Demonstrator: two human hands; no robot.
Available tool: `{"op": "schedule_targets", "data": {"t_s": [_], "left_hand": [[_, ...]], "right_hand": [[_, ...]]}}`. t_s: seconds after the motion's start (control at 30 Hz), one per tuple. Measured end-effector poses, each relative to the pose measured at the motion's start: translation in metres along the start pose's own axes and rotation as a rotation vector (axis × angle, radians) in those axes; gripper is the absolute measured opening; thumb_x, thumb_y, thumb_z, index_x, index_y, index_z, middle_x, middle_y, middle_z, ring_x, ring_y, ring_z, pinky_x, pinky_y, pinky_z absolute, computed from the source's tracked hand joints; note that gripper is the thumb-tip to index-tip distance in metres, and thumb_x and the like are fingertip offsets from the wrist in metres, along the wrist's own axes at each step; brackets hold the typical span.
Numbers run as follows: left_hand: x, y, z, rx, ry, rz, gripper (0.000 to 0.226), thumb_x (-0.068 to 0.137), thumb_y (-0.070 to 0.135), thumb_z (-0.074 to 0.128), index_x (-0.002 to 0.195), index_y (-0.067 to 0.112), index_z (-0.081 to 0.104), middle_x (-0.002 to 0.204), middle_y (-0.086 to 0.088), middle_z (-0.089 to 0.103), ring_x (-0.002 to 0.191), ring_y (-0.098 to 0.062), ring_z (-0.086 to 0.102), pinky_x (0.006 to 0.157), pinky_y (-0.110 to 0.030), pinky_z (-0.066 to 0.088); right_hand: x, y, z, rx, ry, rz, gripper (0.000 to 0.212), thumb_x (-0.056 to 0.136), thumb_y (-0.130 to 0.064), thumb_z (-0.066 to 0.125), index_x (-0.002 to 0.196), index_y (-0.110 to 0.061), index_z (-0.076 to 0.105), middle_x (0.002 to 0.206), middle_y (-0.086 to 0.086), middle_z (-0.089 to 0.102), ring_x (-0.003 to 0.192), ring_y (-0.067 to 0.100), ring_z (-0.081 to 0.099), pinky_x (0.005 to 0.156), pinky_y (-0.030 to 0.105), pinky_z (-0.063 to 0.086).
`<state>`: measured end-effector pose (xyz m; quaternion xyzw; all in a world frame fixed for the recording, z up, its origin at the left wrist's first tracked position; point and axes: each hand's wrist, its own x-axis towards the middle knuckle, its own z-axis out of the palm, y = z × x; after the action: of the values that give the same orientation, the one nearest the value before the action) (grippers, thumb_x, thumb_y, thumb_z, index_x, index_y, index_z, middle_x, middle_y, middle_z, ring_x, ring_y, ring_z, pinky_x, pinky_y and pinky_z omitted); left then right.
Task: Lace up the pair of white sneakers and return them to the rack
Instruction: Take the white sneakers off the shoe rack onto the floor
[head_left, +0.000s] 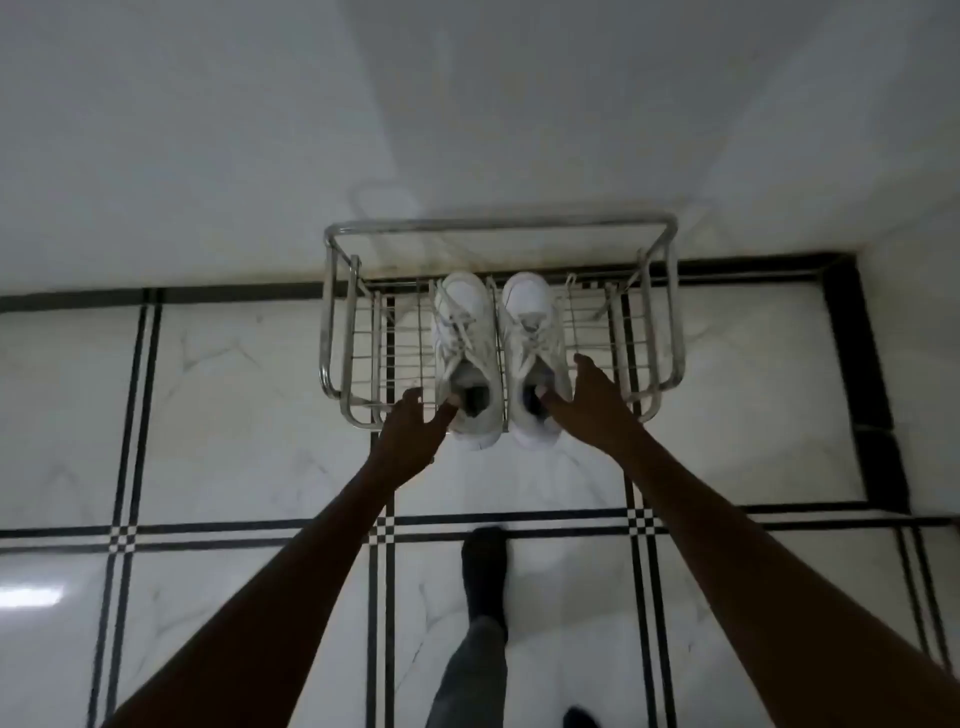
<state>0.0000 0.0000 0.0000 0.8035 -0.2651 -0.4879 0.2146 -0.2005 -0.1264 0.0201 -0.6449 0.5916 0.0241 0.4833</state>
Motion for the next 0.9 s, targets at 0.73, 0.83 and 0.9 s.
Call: {"op": "schedule_targets", "data": {"t_s": [0.73, 0.83, 0.9], "left_hand": [[-0.103, -0.091, 0.080, -0.257, 0.154, -0.040, 0.063, 0.084, 0.024, 0.079, 0.139, 0.018, 0.049, 0.124, -0.001, 0.065, 0.102, -0.018, 0.071, 0.073, -0.036, 0.066], [-0.144, -0.129, 0.108, -0.256, 0.175, -0.062, 0.079, 0.072, 0.041, 0.080, 0.141, 0.020, 0.049, 0.126, -0.002, 0.066, 0.105, -0.021, 0.071, 0.080, -0.047, 0.065], [-0.164, -0.156, 0.130, -0.309, 0.183, -0.069, 0.068, 0.081, 0.028, 0.081, 0.140, 0.018, 0.049, 0.124, -0.001, 0.066, 0.102, -0.017, 0.071, 0.078, -0.042, 0.066]], "right_hand": [[-0.085, 0.107, 0.070, 0.135, 0.018, -0.068, 0.042, 0.092, -0.012, 0.064, 0.134, -0.011, 0.057, 0.102, -0.002, 0.062, 0.089, 0.014, 0.061, 0.071, 0.020, 0.049], [-0.122, 0.141, 0.092, 0.110, 0.003, -0.120, 0.041, 0.091, -0.011, 0.064, 0.132, -0.009, 0.057, 0.101, 0.001, 0.063, 0.088, 0.018, 0.063, 0.074, 0.025, 0.048], [-0.141, 0.169, 0.107, 0.103, -0.006, -0.147, 0.039, 0.091, -0.011, 0.063, 0.130, -0.009, 0.059, 0.102, 0.003, 0.067, 0.088, 0.018, 0.065, 0.074, 0.026, 0.050]]}}
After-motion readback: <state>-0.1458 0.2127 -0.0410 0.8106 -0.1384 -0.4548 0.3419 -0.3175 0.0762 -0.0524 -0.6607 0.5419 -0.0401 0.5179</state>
